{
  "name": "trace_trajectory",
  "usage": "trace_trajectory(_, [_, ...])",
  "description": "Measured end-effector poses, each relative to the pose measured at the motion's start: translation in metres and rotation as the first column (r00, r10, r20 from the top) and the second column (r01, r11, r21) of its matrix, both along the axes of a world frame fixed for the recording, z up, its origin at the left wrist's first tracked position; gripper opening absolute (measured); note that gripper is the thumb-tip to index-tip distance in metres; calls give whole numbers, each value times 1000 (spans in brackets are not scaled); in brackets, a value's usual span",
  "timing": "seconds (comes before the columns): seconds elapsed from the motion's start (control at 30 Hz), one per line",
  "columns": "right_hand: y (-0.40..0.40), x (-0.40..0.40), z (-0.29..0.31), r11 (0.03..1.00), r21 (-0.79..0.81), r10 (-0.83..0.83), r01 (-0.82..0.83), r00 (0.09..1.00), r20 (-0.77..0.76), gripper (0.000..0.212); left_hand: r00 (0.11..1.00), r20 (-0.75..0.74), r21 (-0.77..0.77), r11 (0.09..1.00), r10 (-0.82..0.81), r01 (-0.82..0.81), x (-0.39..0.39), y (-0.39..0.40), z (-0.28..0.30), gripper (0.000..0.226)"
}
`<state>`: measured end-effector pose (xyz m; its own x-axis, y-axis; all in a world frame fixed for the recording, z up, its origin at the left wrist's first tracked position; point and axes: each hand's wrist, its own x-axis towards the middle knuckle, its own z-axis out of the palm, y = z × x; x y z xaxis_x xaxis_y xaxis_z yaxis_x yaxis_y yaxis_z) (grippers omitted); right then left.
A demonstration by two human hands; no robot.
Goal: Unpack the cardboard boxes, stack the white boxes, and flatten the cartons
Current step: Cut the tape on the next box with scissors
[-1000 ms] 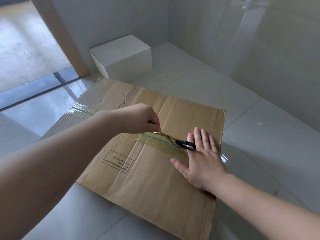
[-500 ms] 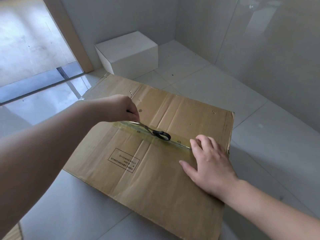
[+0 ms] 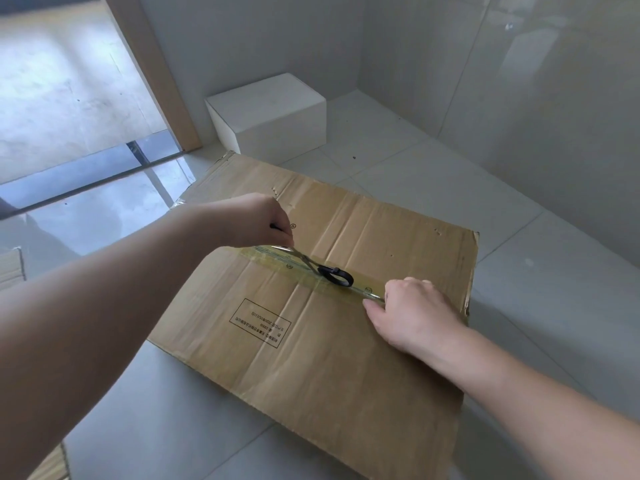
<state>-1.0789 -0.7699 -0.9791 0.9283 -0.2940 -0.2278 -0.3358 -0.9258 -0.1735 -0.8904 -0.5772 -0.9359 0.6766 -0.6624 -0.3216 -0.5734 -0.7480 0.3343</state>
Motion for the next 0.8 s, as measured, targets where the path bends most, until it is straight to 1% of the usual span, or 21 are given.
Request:
trace_trajectory(0.13, [3, -2, -5, 998, -41, 40, -38, 998, 49, 48, 1000, 11, 2, 1000, -6, 6, -4, 0, 1, 6])
trace_trajectory(0.33, [1, -9, -10, 998, -48, 44, -42, 998, 39, 50, 1000, 17, 18, 1000, -6, 5, -7, -2, 4, 9])
trace_trajectory(0.47, [0, -18, -18, 996, -57, 74, -63, 971, 226, 47, 1000, 19, 23, 1000, -4, 3, -9, -4, 8, 8])
trace_trajectory(0.57, [-7, -15, -15, 995, -41, 97, -90, 973, 208, 54, 1000, 28, 27, 1000, 3, -4, -10, -4, 9, 8])
trace_trajectory(0.67, [-18, -15, -13, 988, 0, 150, -152, 972, 182, 53, 1000, 21, 9, 1000, 16, -16, -9, -2, 10, 9])
trace_trajectory(0.8, [-47, -27, -16, 978, -33, 210, -207, 962, 175, 56, 1000, 7, -2, 1000, 13, -13, -11, -5, 10, 11])
